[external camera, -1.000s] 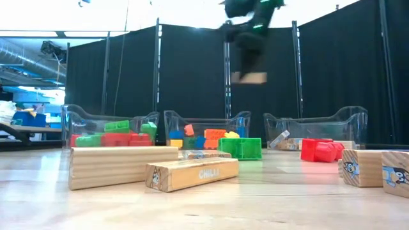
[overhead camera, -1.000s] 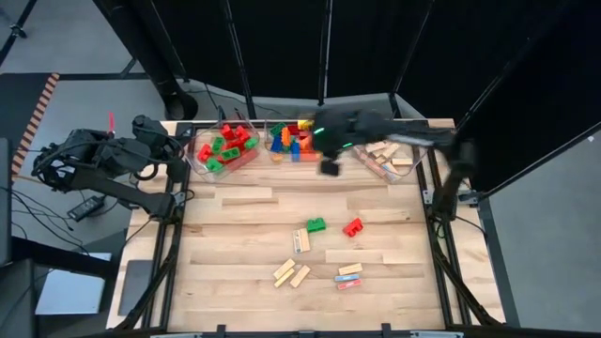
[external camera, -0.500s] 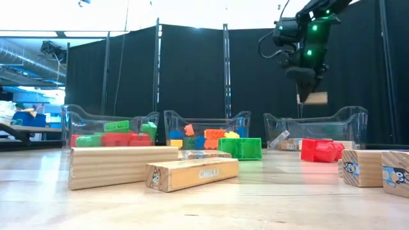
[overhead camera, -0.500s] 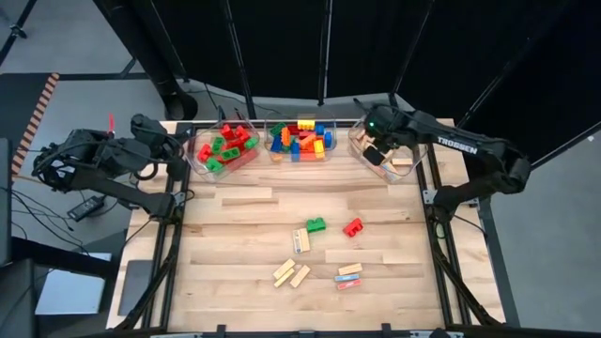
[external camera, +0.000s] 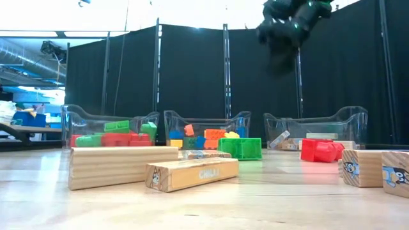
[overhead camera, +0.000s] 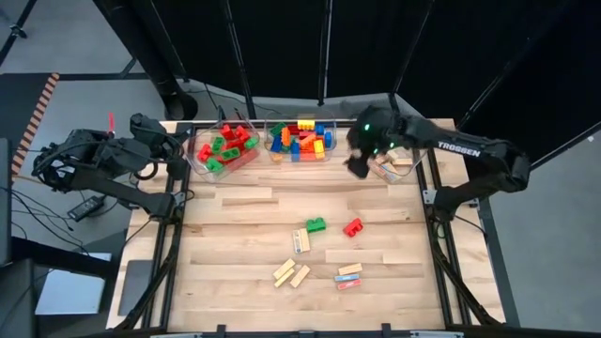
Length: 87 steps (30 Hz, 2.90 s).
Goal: Sort blocks by size
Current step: Put the small green game piece into the left transparent bin
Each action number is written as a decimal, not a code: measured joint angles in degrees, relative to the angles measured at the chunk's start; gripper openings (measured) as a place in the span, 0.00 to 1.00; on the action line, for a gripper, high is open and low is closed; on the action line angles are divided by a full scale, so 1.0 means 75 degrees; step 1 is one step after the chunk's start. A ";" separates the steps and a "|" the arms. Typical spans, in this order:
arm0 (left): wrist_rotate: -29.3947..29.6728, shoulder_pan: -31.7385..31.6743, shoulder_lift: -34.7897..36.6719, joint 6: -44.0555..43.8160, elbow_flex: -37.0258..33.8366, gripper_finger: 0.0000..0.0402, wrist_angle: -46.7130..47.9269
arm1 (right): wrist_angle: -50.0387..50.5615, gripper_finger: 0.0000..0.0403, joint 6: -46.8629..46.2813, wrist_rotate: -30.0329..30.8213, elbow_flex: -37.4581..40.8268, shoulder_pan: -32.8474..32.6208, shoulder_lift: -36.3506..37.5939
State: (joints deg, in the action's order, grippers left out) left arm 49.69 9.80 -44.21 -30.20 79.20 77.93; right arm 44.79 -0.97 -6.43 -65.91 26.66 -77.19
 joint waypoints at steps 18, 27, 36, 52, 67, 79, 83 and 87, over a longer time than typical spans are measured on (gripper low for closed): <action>-0.0244 0.0002 0.0000 -0.0023 -0.0825 0.01 -0.0078 | -0.2387 0.74 0.1296 -0.0121 -0.0001 -0.3665 -0.3059; -0.0297 0.0002 0.0000 -0.0023 -0.1000 0.01 -0.0248 | -0.2823 0.74 0.1039 -0.0300 0.0000 -0.3854 -0.4305; -0.0297 0.0002 0.0003 -0.0017 -0.1000 0.01 -0.0242 | -0.2832 0.44 0.0019 0.0214 -0.0043 -0.3948 -0.4608; -0.0294 0.0001 0.0003 0.0016 -0.0997 0.01 -0.0242 | -0.2770 0.44 0.0739 0.1391 -0.2946 -0.2863 -0.4453; -0.0177 0.0001 0.0022 0.0041 -0.0991 0.01 -0.0298 | -0.4537 0.44 0.0882 0.1875 -0.5966 -0.1425 -0.6526; -0.0172 0.0003 0.0052 0.0050 -0.0991 0.01 -0.0629 | -0.5013 0.44 0.0278 0.1793 -0.8904 -0.1299 -0.9087; -0.0172 0.0003 0.0052 0.0042 -0.0991 0.01 -0.0647 | -0.4693 0.57 -0.0257 0.1842 -0.8930 -0.1294 -0.9075; -0.0172 0.0003 0.0052 0.0057 -0.0991 0.01 -0.0647 | -0.4239 0.87 -0.0286 0.2205 -0.8926 -0.1186 -0.9060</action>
State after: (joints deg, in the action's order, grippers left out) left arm 48.40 9.82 -43.81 -29.77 71.77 73.08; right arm 12.99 -3.11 10.11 -132.86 17.76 -145.14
